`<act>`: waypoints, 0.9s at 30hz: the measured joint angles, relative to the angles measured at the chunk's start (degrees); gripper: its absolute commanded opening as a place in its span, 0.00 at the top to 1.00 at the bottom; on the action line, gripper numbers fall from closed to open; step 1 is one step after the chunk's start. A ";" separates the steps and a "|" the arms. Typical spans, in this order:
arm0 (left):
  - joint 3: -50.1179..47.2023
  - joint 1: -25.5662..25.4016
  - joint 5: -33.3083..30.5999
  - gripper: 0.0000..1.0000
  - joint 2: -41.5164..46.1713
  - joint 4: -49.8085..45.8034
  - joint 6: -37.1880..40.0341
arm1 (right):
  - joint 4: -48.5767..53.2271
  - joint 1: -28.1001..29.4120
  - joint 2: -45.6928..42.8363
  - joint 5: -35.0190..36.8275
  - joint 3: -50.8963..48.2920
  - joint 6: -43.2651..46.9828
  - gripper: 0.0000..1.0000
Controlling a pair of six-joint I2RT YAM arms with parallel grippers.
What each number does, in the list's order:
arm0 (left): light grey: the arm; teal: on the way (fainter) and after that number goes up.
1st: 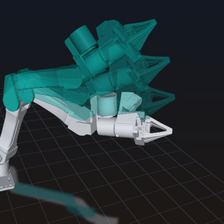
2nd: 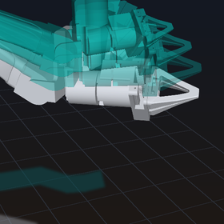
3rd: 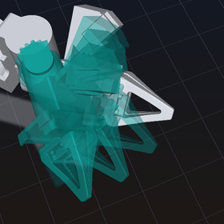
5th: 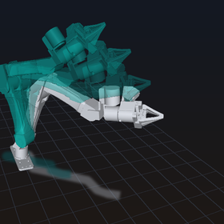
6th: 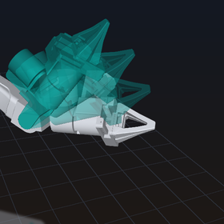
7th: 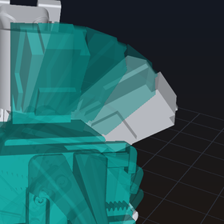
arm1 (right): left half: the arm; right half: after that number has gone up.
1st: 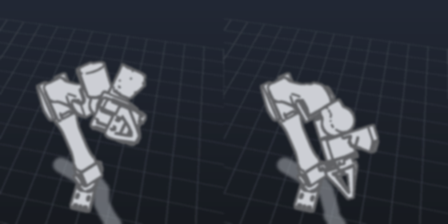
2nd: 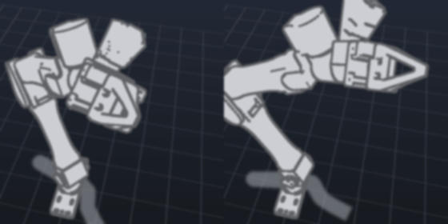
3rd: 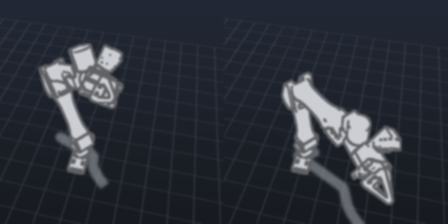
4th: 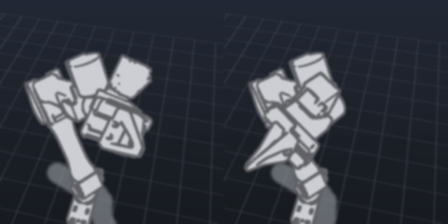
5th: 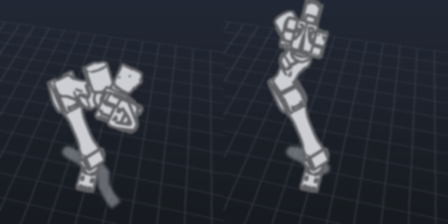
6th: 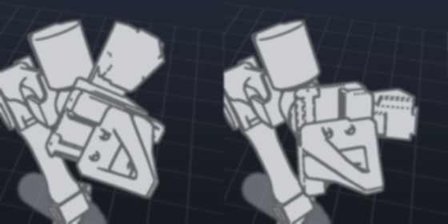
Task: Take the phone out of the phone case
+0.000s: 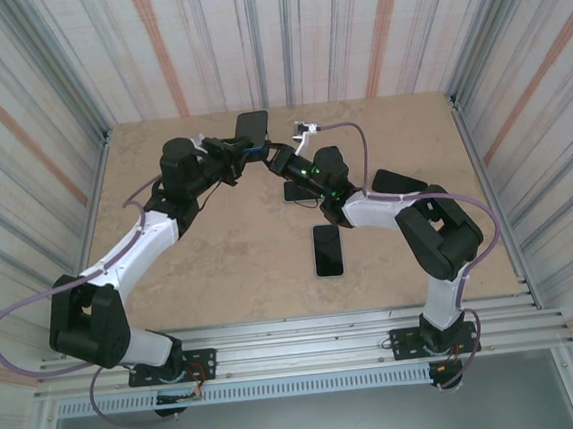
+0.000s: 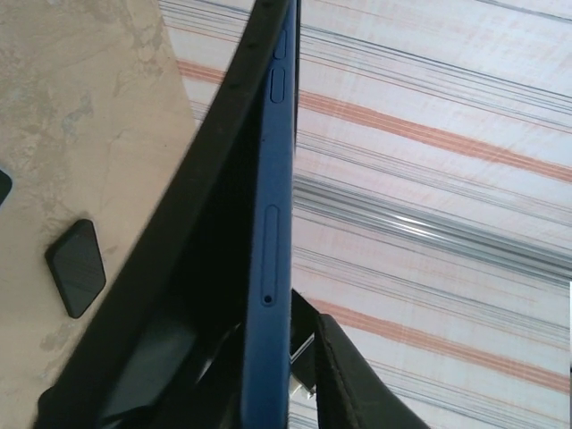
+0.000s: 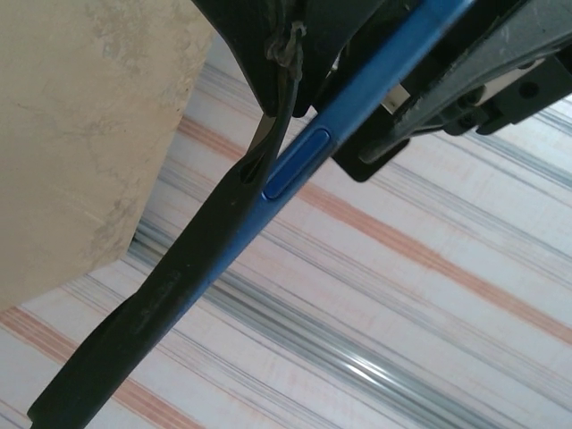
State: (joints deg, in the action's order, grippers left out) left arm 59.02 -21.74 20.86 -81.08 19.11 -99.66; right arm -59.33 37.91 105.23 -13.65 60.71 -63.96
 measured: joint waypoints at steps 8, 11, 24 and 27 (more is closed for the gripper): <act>1.95 0.31 -0.59 0.97 0.00 -2.73 1.38 | 4.72 0.90 -0.13 2.86 1.46 0.13 0.97; 2.80 0.31 -1.03 1.00 0.00 -4.35 2.36 | 8.02 1.25 -0.85 4.35 1.64 0.15 0.97; 4.13 0.17 -0.92 1.00 0.28 -10.08 5.14 | 25.29 2.58 -3.56 9.62 3.96 0.11 0.97; 4.20 -0.02 -0.59 1.00 0.28 -10.38 5.29 | 26.51 2.60 -4.55 9.86 3.61 0.09 0.97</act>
State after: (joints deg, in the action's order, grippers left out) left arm 63.22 -21.76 20.27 -80.79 8.73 -94.37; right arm -32.82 40.51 100.68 -3.79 64.31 -63.88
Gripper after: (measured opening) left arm 0.118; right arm 0.068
